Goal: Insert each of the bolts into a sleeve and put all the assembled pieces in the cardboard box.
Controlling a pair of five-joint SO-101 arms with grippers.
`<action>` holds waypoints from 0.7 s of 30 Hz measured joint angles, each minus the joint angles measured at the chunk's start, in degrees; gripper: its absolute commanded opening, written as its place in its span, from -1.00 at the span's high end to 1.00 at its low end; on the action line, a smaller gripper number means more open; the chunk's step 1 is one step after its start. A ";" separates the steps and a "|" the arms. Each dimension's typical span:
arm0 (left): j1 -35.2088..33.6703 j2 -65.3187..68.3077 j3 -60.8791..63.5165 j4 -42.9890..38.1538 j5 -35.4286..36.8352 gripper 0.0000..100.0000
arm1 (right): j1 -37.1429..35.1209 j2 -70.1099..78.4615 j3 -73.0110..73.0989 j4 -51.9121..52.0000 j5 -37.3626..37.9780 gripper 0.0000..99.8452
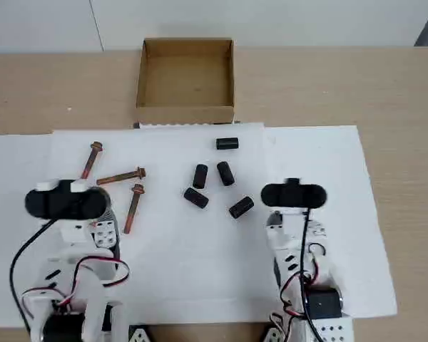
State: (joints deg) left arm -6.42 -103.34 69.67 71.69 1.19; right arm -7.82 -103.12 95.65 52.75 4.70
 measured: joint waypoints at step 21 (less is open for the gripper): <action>0.00 50.11 -36.13 6.07 8.97 0.99 | 0.97 4.92 -18.90 12.48 -3.34 0.99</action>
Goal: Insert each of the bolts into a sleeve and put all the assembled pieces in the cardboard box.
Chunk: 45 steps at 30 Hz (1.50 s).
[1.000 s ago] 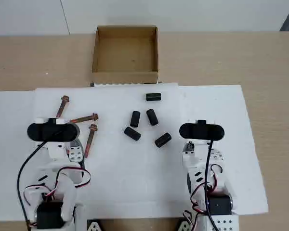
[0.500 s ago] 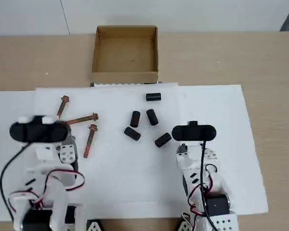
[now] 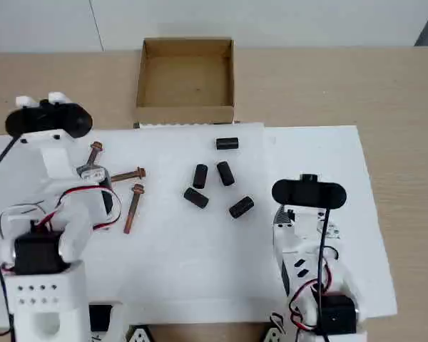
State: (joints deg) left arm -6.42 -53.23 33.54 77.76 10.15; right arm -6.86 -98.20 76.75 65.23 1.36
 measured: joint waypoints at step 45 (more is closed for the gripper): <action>-8.44 38.95 -13.19 5.10 -17.32 0.87 | -16.18 118.59 -99.87 26.37 11.43 0.73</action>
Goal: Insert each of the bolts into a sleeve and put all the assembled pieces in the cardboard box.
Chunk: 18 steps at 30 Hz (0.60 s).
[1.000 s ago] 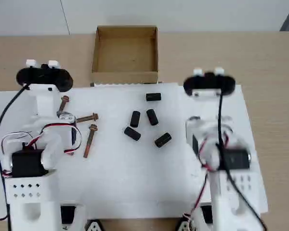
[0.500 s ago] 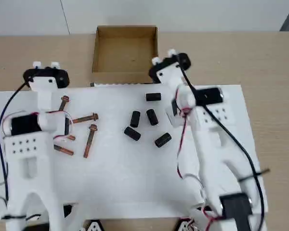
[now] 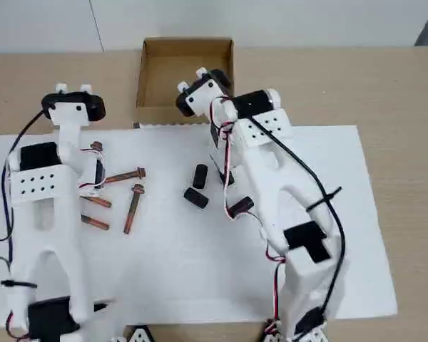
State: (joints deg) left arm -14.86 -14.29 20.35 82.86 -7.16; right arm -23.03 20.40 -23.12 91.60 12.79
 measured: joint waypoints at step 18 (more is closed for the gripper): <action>0.00 5.19 -0.09 -0.97 0.18 0.87 | -1.05 9.93 -1.85 -2.37 0.53 0.59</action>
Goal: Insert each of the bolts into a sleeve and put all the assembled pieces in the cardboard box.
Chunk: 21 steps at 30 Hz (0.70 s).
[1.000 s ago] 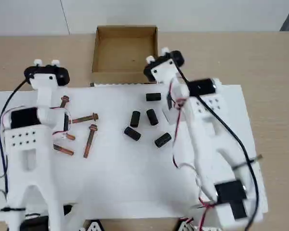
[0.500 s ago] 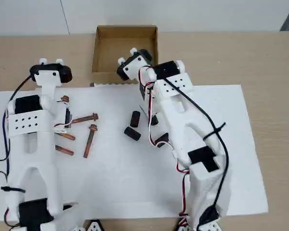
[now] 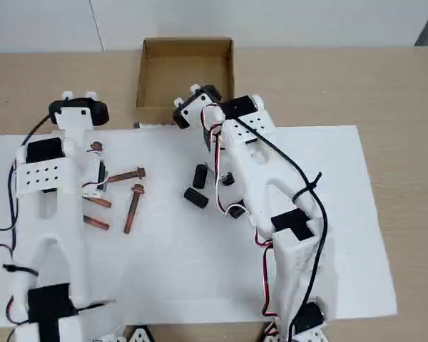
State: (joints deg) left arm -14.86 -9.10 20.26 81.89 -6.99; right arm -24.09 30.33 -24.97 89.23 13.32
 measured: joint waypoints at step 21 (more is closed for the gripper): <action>0.00 0.97 0.00 -0.79 0.00 0.87 | -0.62 5.71 -0.18 -4.48 0.35 0.70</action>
State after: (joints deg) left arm -14.86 -8.13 20.26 81.10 -6.99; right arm -24.70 36.04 -25.14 84.75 13.67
